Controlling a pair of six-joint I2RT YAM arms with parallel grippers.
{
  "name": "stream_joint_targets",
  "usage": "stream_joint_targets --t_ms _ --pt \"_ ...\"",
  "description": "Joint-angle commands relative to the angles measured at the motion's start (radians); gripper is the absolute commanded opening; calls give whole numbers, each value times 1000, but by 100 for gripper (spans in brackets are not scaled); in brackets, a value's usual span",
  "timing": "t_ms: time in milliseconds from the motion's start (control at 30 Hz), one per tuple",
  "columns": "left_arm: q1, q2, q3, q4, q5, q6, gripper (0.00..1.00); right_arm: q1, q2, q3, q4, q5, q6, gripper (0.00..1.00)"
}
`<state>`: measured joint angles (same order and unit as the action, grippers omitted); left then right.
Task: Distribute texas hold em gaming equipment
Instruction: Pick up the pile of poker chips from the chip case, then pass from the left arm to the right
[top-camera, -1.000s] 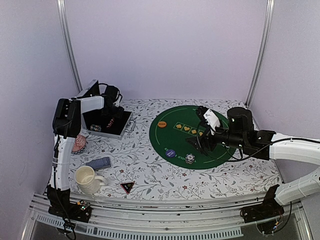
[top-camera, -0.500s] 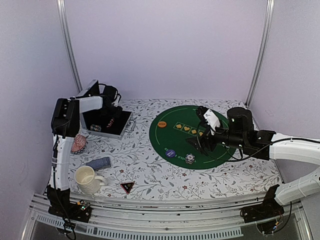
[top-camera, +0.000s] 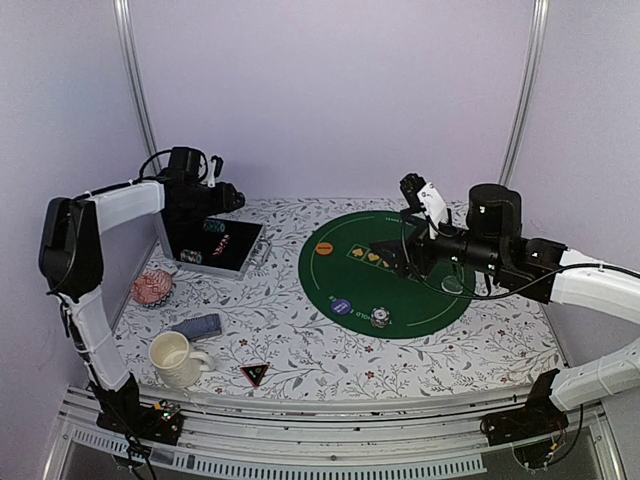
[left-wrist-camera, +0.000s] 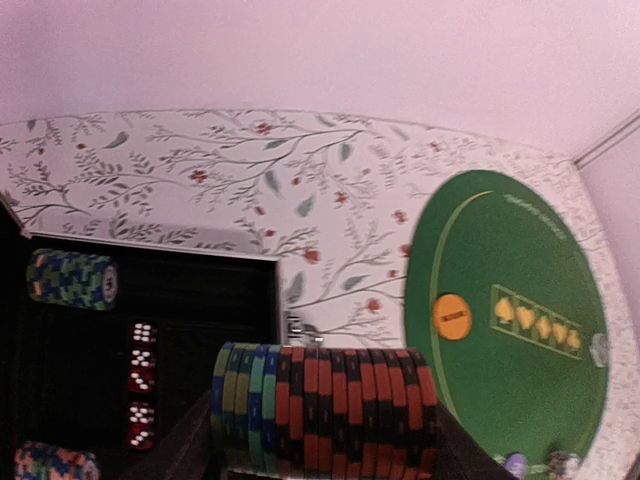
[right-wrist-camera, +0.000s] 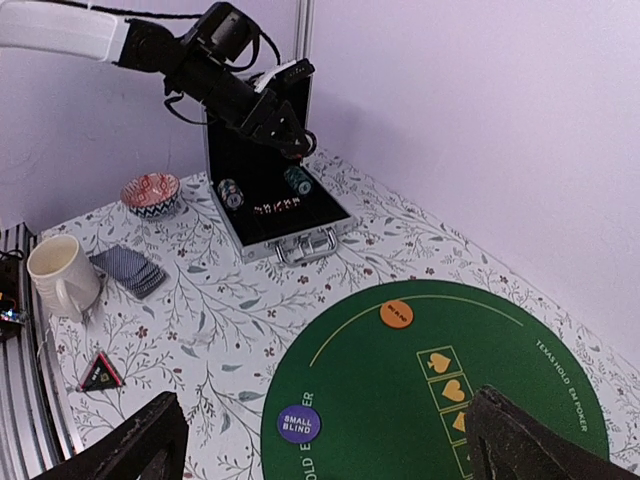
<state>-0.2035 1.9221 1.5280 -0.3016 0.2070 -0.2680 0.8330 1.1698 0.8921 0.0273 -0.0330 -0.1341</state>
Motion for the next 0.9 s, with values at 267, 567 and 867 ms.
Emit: stream_joint_targets --t_ms 267,567,867 --pt "-150 -193 -288 504 557 -511 0 -7 172 285 -155 -91 -201 99" --pt "-236 -56 -351 755 658 -698 0 -43 515 559 -179 -313 -486 99" --pt "-244 154 -307 824 687 -742 0 -93 788 745 -266 -362 -554 100"
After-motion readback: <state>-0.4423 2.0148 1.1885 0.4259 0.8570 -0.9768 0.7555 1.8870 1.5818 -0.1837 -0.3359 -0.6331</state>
